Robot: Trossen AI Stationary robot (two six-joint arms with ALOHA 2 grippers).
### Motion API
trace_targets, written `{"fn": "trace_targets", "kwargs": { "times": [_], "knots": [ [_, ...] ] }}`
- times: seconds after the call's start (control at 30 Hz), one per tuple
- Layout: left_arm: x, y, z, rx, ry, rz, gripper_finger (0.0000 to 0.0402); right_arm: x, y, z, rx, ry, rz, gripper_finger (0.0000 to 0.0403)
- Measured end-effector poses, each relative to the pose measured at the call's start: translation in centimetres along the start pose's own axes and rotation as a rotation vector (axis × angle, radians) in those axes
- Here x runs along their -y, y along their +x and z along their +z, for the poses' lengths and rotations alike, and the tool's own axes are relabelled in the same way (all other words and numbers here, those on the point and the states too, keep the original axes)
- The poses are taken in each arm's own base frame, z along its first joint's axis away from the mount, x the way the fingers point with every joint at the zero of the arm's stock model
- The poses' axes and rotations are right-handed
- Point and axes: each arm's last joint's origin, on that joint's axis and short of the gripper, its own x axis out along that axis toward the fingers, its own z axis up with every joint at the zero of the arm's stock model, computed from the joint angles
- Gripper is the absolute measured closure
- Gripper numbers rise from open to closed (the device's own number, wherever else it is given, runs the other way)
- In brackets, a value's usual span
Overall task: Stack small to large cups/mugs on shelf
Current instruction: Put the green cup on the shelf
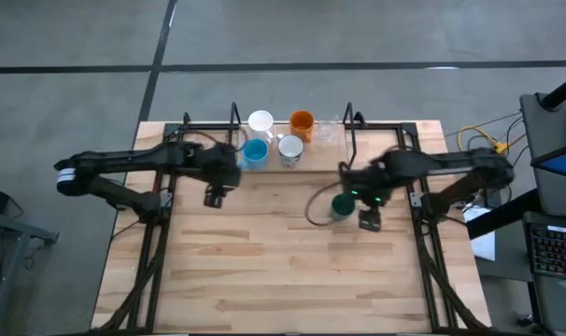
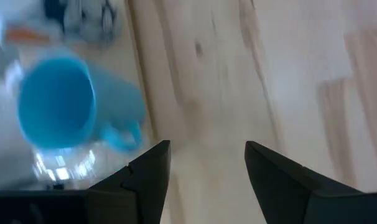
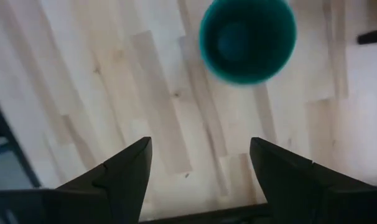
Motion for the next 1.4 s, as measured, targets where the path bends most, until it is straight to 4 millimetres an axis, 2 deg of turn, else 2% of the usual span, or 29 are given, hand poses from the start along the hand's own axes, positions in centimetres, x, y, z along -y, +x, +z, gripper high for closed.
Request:
{"fn": "trace_targets", "kwargs": {
  "times": [0.2, 0.4, 0.57, 0.7, 0.83, 1.0, 1.23, 1.4],
  "knots": [
    [-1.8, 2.8, 5.1, 0.052, 0.131, -0.042, 0.0210, -0.8, -1.4, -4.9, 0.176, 0.032, 0.033, 0.0138],
    [-2.2, 5.9, 10.8, 0.062, 0.319, -0.080, 0.0210, -1.0, -1.5, -7.9, 0.296, 0.015, 0.082, 0.0138],
    [-0.1, 7.7, 16.2, 0.123, 0.587, -0.092, 0.0210, -0.7, -0.5, -9.1, 0.294, -0.009, 0.081, 0.0138],
    [2.3, 8.3, 19.4, 0.168, 0.784, -0.098, 0.0211, -0.5, 0.6, -9.4, 0.275, -0.012, 0.070, 0.0140],
    [3.3, 9.6, 21.4, 0.111, 0.917, -0.013, 0.0211, -0.4, 1.8, -9.5, 0.232, -0.013, 0.060, 0.0136],
    [1.3, 11.1, 23.0, 0.025, 0.962, 0.125, 0.0211, -0.3, 2.2, -9.6, 0.219, -0.026, 0.053, 0.0133],
    [-1.4, 12.0, 24.0, 0.180, 0.894, 0.017, 0.0211, -0.3, 1.3, -9.7, 0.249, -0.074, 0.066, 0.0133],
    [-1.2, 12.4, 24.2, 0.224, 0.912, -0.027, 0.0211, -0.4, 0.5, -9.6, 0.274, -0.109, 0.076, 0.0133]
  ]
}}
